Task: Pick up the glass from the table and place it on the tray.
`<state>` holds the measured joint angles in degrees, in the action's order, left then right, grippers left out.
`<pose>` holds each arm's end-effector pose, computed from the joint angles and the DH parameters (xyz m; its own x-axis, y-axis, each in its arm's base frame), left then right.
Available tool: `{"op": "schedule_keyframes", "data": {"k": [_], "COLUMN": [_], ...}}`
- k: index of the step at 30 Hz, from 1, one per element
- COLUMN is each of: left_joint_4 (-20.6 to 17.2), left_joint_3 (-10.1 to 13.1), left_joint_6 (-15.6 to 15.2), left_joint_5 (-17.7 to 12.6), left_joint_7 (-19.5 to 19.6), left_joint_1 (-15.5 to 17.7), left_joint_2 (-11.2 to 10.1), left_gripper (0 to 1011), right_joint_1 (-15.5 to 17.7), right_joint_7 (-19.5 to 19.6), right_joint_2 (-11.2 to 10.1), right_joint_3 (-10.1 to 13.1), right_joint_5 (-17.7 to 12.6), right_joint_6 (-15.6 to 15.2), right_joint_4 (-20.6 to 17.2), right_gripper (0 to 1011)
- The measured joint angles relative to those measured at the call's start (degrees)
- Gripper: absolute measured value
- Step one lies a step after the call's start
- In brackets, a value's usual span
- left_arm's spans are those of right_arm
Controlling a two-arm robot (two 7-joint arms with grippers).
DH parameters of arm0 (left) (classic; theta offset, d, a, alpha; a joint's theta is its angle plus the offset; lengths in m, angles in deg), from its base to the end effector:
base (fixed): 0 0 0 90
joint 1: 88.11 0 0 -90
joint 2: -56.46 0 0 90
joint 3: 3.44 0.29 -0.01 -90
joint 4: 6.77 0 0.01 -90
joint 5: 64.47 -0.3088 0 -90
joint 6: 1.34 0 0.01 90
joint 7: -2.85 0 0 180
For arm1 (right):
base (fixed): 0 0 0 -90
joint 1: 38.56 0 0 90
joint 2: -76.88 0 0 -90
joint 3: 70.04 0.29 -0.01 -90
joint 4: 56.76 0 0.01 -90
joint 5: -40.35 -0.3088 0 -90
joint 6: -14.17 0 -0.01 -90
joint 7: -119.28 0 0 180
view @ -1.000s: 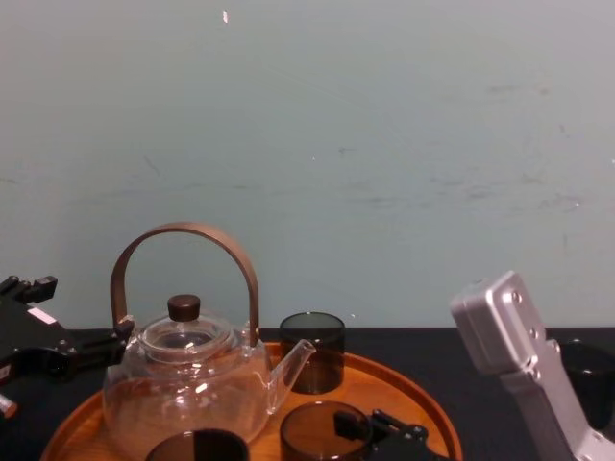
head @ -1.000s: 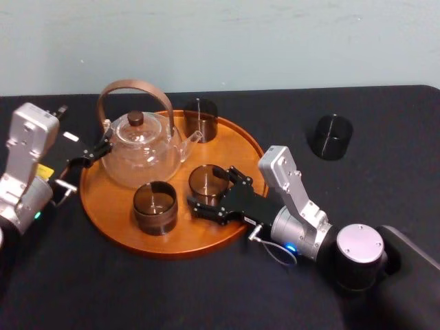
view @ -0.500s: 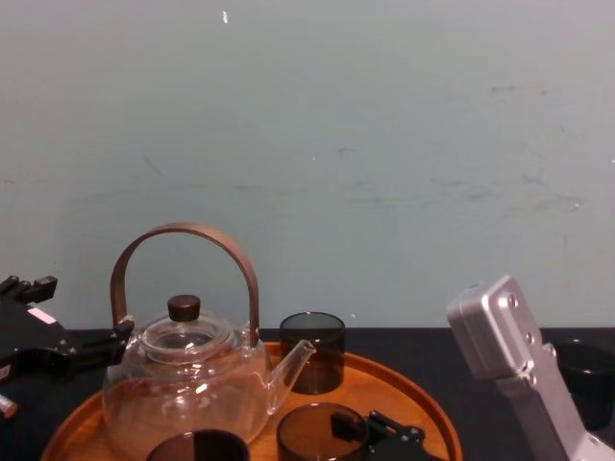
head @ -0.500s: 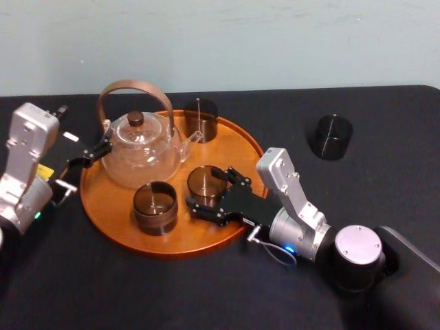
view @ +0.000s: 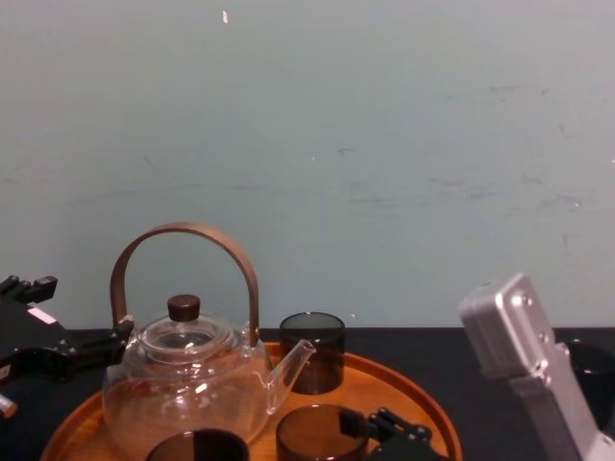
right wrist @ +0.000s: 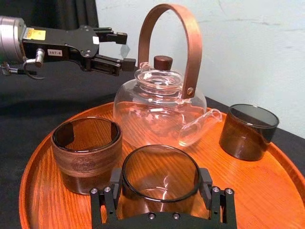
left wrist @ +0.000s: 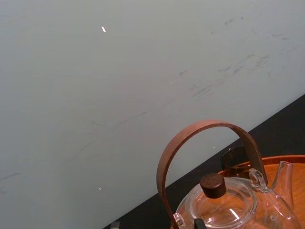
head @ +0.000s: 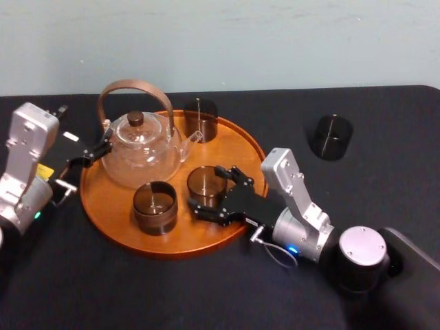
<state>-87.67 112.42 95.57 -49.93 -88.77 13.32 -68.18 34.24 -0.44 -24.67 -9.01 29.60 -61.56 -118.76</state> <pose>0.3581 0.0827 -0.3023 0.2923 0.8803 0.3738 -0.9552 0.2874 0.0702 0.3781 0.0468 -0.3697 0.7857 -0.6115 0.0935 0.6186 0.7778 -0.1115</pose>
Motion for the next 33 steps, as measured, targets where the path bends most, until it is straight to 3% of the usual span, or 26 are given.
{"op": "schedule_keyframes", "data": {"k": [20, 26, 33], "left_joint_4": [0.0, 0.0, 0.0], "left_joint_3": [0.0, 0.0, 0.0], "left_joint_6": [0.0, 0.0, 0.0], "left_joint_5": [0.0, 0.0, 0.0], "left_joint_7": [0.0, 0.0, 0.0], "left_joint_1": [0.0, 0.0, 0.0], "left_joint_2": [0.0, 0.0, 0.0], "left_gripper": [1009, 1010, 1010], "right_joint_1": [5.38, 8.94, 11.58], "right_joint_7": [1.26, 2.31, 3.98], "right_joint_2": [-3.82, -6.32, -8.64], "right_joint_3": [1.48, 3.17, 5.76], "right_joint_5": [-1.06, -2.13, -2.79], "right_joint_6": [-2.29, -3.48, -4.19], "right_joint_4": [-9.34, -14.74, -18.22], "right_gripper": [1002, 1002, 1002]}}
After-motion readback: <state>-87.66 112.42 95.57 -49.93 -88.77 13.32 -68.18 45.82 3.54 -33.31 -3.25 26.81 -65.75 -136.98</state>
